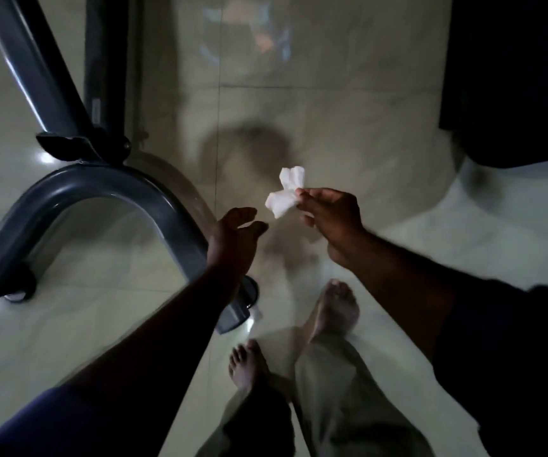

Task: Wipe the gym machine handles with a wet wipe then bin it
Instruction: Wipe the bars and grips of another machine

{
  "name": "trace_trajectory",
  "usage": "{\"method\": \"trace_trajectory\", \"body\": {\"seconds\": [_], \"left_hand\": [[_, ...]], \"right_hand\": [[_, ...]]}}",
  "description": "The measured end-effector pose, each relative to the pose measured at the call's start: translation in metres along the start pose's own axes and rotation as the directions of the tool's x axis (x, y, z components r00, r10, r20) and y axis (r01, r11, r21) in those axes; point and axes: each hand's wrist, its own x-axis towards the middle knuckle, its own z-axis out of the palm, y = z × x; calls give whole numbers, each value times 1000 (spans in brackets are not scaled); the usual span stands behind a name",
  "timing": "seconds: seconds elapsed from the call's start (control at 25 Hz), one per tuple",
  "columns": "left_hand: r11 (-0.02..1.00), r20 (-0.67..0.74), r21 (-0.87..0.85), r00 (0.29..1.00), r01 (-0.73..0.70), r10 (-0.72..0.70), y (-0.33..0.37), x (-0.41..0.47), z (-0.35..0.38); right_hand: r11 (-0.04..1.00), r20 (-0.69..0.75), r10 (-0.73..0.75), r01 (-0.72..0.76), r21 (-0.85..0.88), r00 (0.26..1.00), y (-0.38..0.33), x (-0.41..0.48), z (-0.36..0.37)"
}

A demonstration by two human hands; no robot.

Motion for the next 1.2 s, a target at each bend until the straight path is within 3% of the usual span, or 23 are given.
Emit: {"method": "trace_trajectory", "body": {"seconds": [0.2,0.32,0.48,0.64,0.76,0.92,1.08,1.2], "left_hand": [[985,107,-167,992,-41,60,106,-181,-34],[985,307,-159,946,-61,108,163,-286,-70],[973,590,-88,775,-215,225,219,-410,-115],[907,662,-151,641,-394,389,261,-514,-120],[858,706,-162,550,-488,446,290,-572,-90],[819,817,-141,401,-556,413,307,-660,-11],[761,834,-111,357,-639,421,299,-728,81],[779,867,-87,337,-621,366,285,-784,156]], "right_hand": [[992,-15,7,-5,124,1000,-110,-204,-63],[982,-14,-30,32,188,999,-168,-324,-88],[952,-33,-160,163,258,987,-219,-473,-115],[910,-145,-293,322,262,945,-235,-596,-163],[872,-252,-345,408,272,904,-234,-654,-205],[780,-430,-367,525,342,825,-223,-720,-279],[765,-607,-403,616,188,685,-193,-758,-361],[765,-685,-436,641,58,583,-163,-779,-442]]}}
